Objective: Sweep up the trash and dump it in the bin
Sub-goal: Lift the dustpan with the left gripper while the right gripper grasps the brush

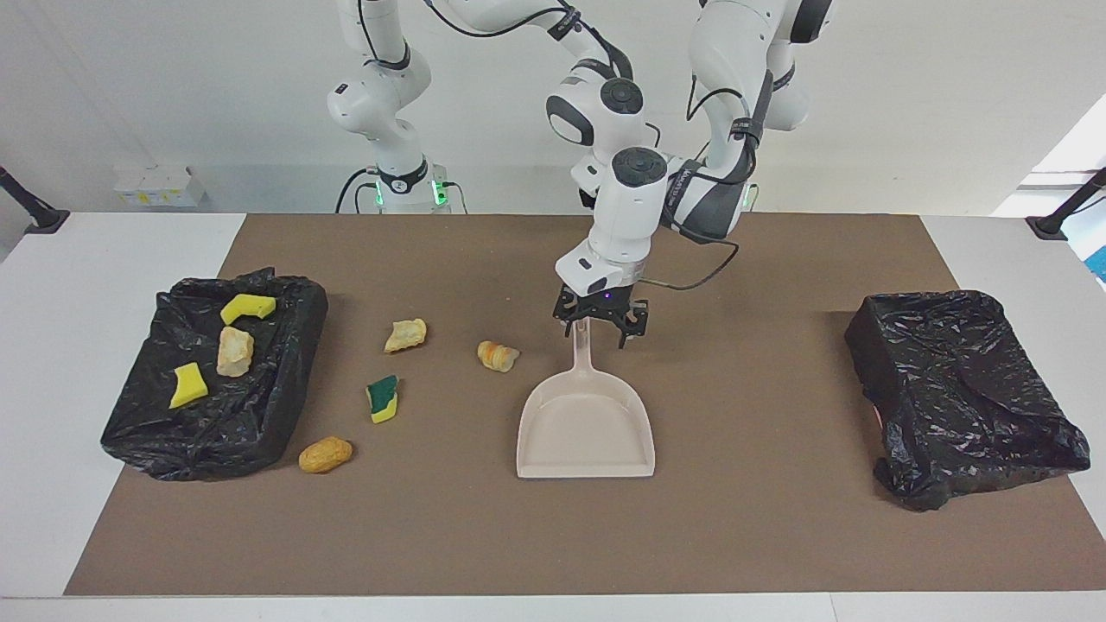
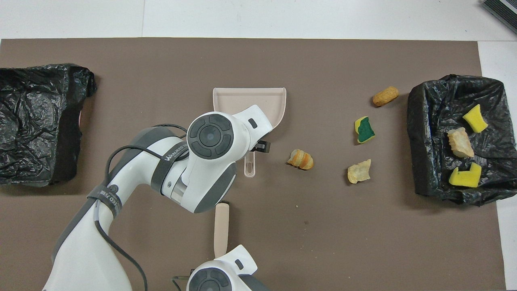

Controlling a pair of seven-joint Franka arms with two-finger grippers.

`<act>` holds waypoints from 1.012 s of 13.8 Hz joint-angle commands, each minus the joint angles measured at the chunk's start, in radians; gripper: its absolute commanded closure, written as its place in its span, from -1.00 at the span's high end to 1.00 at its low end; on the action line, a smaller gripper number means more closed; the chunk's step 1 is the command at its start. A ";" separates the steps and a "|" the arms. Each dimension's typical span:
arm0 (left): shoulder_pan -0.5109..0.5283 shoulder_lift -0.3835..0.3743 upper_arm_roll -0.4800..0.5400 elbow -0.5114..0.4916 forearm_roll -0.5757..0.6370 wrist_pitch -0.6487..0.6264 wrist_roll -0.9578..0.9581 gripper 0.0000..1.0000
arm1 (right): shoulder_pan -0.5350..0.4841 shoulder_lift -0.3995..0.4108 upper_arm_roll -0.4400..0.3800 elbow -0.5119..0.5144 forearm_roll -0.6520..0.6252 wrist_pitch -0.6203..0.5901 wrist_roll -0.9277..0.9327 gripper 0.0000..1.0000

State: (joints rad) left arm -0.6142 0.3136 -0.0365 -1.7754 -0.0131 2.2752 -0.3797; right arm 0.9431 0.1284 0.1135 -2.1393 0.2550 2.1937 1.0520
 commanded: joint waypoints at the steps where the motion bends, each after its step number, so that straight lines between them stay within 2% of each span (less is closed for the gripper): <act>1: -0.057 0.047 0.013 -0.001 0.007 0.049 -0.031 1.00 | 0.003 -0.033 0.005 -0.027 0.030 -0.009 -0.049 0.25; 3: -0.061 0.058 0.015 -0.004 0.007 0.075 -0.031 1.00 | 0.005 -0.035 0.005 -0.027 0.035 -0.009 -0.055 0.18; 6: -0.055 0.058 0.017 -0.005 0.007 0.037 -0.031 1.00 | 0.006 -0.035 0.005 -0.027 0.035 -0.009 -0.069 -0.19; 7: -0.055 0.058 0.017 -0.006 0.009 0.011 -0.031 1.00 | 0.006 -0.035 0.005 -0.027 0.036 -0.009 -0.082 -0.38; 8: -0.053 0.056 0.017 -0.006 0.009 -0.005 -0.033 1.00 | 0.006 -0.033 0.005 -0.025 0.035 -0.012 -0.092 -0.75; 9: -0.056 0.056 0.017 -0.010 0.009 -0.011 -0.033 0.94 | 0.006 -0.032 0.005 -0.015 0.035 -0.034 -0.090 -1.00; 12: -0.059 0.047 0.020 -0.013 0.015 -0.045 -0.050 0.09 | -0.003 -0.018 0.003 0.053 0.032 -0.159 -0.075 -1.00; 14: -0.047 0.039 0.021 -0.007 0.018 -0.043 -0.047 -0.59 | -0.007 -0.033 -0.005 0.053 0.017 -0.210 -0.072 -1.00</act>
State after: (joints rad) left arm -0.6623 0.3764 -0.0240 -1.7768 -0.0128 2.2504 -0.4104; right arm 0.9488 0.1194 0.1138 -2.0914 0.2576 2.0420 0.9996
